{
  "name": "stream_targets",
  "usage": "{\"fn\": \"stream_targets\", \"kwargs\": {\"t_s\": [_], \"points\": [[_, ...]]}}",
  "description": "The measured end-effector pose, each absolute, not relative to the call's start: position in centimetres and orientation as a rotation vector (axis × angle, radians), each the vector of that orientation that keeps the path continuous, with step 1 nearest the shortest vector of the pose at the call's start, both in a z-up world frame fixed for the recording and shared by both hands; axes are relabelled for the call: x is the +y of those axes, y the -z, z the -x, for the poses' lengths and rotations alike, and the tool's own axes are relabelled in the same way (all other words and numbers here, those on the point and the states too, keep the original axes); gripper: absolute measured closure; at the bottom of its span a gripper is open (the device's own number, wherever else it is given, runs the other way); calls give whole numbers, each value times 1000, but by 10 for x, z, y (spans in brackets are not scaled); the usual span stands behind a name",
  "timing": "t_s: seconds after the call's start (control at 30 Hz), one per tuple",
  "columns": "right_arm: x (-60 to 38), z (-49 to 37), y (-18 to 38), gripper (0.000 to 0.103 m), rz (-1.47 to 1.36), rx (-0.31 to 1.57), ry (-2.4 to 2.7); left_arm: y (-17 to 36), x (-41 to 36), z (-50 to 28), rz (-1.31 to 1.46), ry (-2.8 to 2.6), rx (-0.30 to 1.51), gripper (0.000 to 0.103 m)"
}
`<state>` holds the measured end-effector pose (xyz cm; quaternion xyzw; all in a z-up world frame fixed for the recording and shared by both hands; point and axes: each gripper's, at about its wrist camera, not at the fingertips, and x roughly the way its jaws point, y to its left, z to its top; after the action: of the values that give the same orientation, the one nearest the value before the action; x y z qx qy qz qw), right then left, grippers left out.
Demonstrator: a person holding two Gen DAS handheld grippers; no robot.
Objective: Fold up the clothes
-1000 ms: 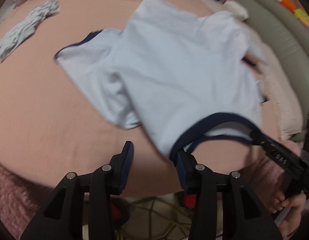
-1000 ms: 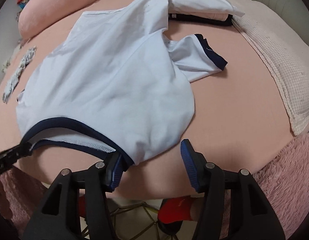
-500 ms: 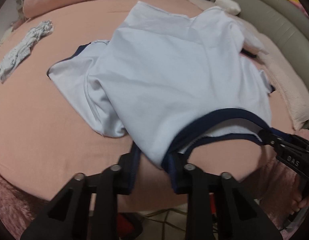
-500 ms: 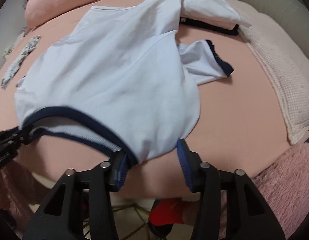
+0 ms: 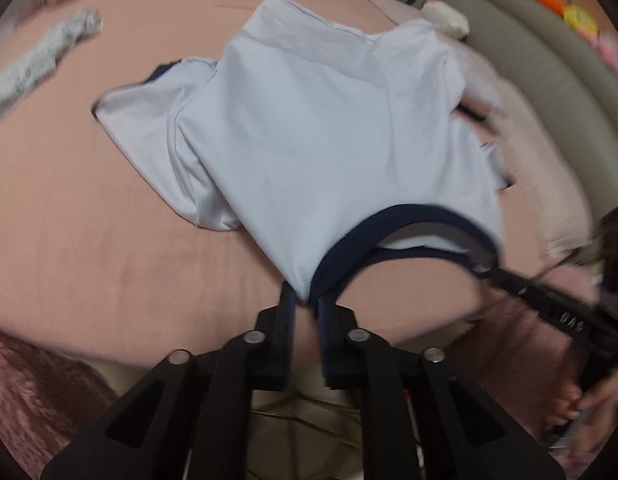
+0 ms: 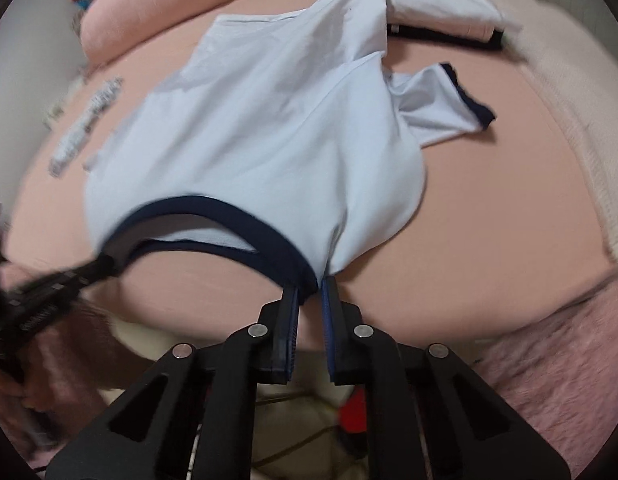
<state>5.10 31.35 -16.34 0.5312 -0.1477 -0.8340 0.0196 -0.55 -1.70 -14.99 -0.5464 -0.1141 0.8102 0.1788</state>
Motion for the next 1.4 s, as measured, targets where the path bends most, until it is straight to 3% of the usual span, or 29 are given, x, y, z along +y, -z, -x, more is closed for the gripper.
{"fn": "stream_targets", "kwargs": {"t_s": [0.03, 0.07, 0.13, 0.23, 0.5, 0.53, 0.6, 0.63, 0.8, 0.87, 0.93, 1.0, 1.07, 1.1, 1.2, 1.4], "points": [[317, -53, 161, 88, -1612, -533, 2542, 147, -29, 7, 1528, -2300, -392, 59], [321, -56, 157, 84, -1567, -601, 2501, 143, -41, 8, 1510, -2308, -462, 56], [331, -61, 145, 68, -1443, -712, 2477, 141, -59, 18, 1486, -2334, -596, 56], [350, -63, 131, 56, -1315, -832, 2592, 150, -83, 44, 1501, -2371, -778, 56], [381, -24, 182, 53, -1571, -1101, 2627, 184, -80, 104, 1467, -2367, -976, 57], [382, -21, 183, 49, -1556, -1116, 2623, 188, -77, 105, 1442, -2353, -987, 68], [377, -15, 183, 49, -1553, -1077, 2642, 187, -77, 108, 1462, -2379, -938, 92], [372, -13, 182, 49, -1566, -1025, 2663, 188, -67, 113, 1476, -2414, -888, 94], [340, -2, 174, 53, -1690, -580, 2785, 158, -67, 102, 1478, -2648, -546, 94], [329, 0, 173, 53, -1736, -397, 2847, 150, -84, 96, 1506, -2774, -476, 94], [327, 2, 172, 43, -1763, -292, 2900, 151, -110, 91, 1546, -2833, -552, 93], [331, 1, 168, 42, -1757, -345, 2906, 166, -126, 94, 1528, -2547, -917, 88], [337, 2, 162, 42, -1683, -524, 2890, 179, -123, 91, 1479, -2310, -1110, 69], [344, -2, 156, 42, -1636, -603, 2880, 181, -114, 89, 1470, -2259, -1112, 59], [364, -10, 149, 41, -1556, -798, 2819, 193, -83, 88, 1485, -2085, -1099, 56], [398, 21, 161, 41, -1680, -910, 2782, 197, -59, 98, 1476, -2106, -1038, 56]]}}
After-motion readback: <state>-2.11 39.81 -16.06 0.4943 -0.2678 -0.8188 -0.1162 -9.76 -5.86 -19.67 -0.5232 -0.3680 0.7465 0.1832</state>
